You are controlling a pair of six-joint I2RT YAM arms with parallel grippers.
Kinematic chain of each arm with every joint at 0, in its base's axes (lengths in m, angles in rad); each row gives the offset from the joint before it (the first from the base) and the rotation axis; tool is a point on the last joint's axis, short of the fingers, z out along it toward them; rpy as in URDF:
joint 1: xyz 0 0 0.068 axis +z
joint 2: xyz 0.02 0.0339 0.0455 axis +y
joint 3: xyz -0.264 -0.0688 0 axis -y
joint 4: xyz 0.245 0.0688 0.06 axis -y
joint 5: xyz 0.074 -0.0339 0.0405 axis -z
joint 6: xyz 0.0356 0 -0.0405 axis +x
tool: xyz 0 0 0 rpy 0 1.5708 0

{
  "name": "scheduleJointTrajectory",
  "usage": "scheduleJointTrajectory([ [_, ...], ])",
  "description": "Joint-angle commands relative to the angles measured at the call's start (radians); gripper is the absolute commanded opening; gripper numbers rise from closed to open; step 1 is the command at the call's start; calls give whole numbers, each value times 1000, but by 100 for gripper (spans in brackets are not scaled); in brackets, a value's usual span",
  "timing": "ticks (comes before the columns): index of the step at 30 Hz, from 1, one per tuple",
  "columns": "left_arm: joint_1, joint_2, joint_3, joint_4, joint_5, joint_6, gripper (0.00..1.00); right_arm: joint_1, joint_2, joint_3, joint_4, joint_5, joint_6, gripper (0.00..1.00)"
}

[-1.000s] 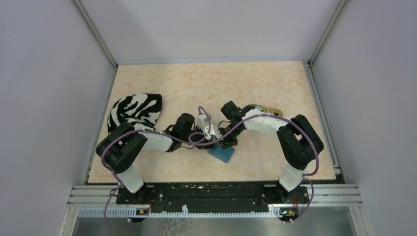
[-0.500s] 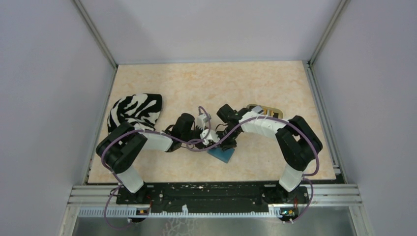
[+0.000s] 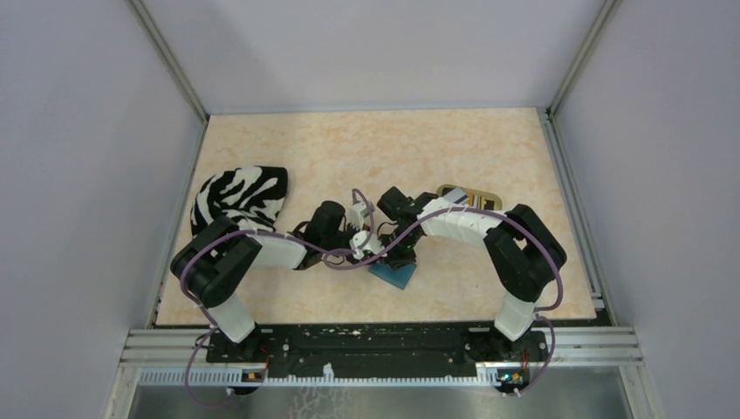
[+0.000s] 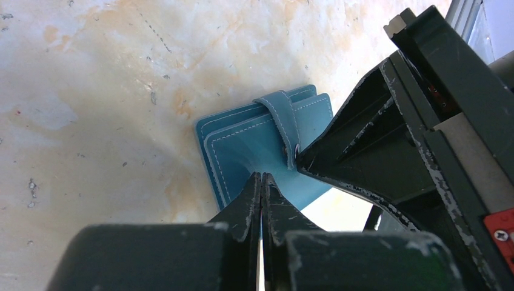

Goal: Put the credit cards into the card holder
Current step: Close the card holder at the center of the board.

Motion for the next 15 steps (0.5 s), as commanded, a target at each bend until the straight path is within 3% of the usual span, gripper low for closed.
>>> scheduleJointTrajectory([
  [1,4,22,1,-7,12,8,1,17,11,48,-26,-39,15,0],
  [6,4,22,0,-7,9,8,1,15,-9,75,-62,-102,22,16],
  [15,4,24,3,-8,9,12,1,-45,-71,130,-141,-270,4,24],
])
